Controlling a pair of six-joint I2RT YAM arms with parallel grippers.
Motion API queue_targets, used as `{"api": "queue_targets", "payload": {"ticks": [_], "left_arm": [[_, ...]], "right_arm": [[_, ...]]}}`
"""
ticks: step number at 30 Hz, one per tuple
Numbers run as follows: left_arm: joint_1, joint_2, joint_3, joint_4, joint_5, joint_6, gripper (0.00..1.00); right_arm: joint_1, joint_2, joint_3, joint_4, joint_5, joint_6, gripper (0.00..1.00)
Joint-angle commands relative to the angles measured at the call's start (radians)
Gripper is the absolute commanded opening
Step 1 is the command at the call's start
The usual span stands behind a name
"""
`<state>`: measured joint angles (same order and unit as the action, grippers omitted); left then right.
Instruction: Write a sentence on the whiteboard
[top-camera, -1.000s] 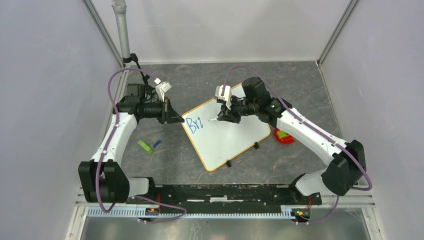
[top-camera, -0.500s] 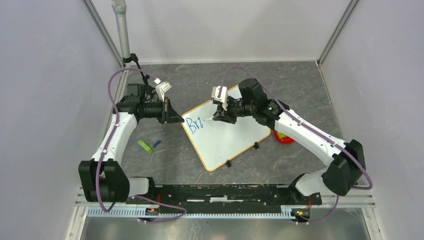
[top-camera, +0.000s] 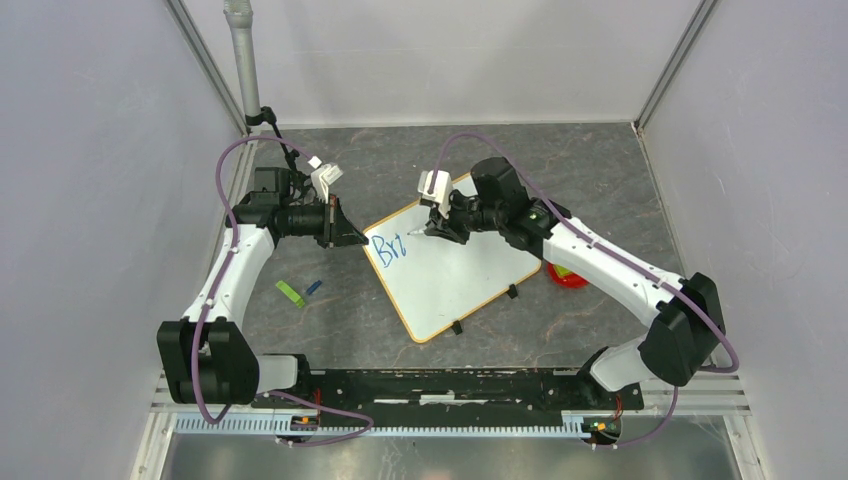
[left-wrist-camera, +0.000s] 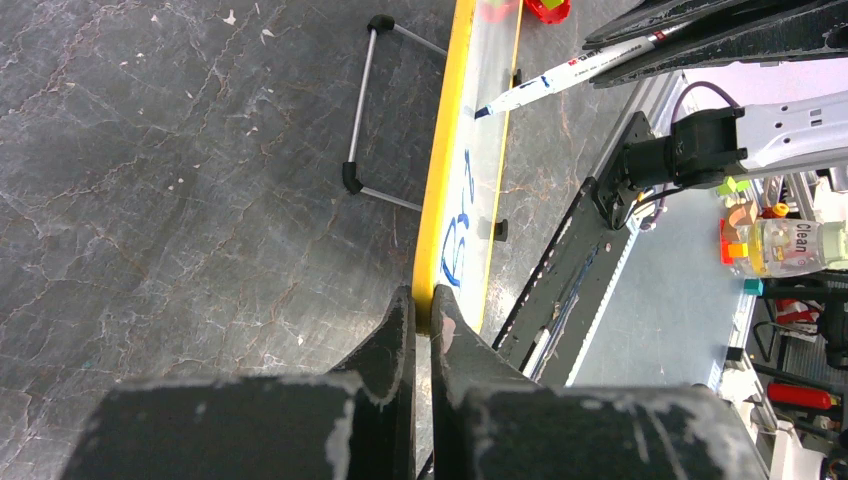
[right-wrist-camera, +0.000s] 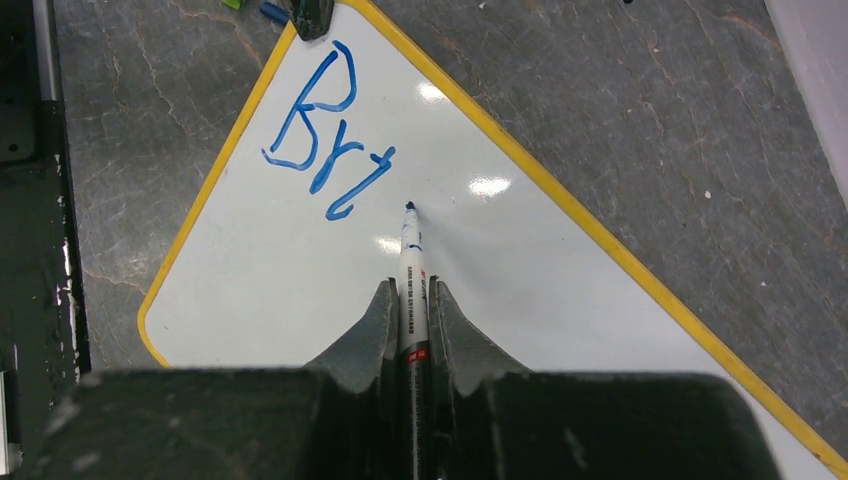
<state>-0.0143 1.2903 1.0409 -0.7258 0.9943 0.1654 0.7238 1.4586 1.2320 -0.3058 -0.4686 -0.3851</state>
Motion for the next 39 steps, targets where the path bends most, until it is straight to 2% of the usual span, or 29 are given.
{"api": "queue_targets", "payload": {"ticks": [1,10,28,39], "left_arm": [[-0.006,0.008,0.021,-0.023,-0.006,0.069,0.02],[-0.006,0.007,0.021,-0.023,-0.008,0.071,0.02],[-0.006,0.008,0.021,-0.023,-0.010,0.071,0.02],[-0.006,0.005,0.019,-0.023,-0.011,0.073,0.02]], "right_arm": [[0.005,0.016,0.053,0.052,0.026,0.011,0.00],[0.024,0.037,0.059,0.043,0.019,-0.001,0.00],[0.032,-0.003,-0.049,0.007,0.017,-0.039,0.00],[0.007,-0.011,0.000,-0.026,0.070,-0.075,0.00]]}}
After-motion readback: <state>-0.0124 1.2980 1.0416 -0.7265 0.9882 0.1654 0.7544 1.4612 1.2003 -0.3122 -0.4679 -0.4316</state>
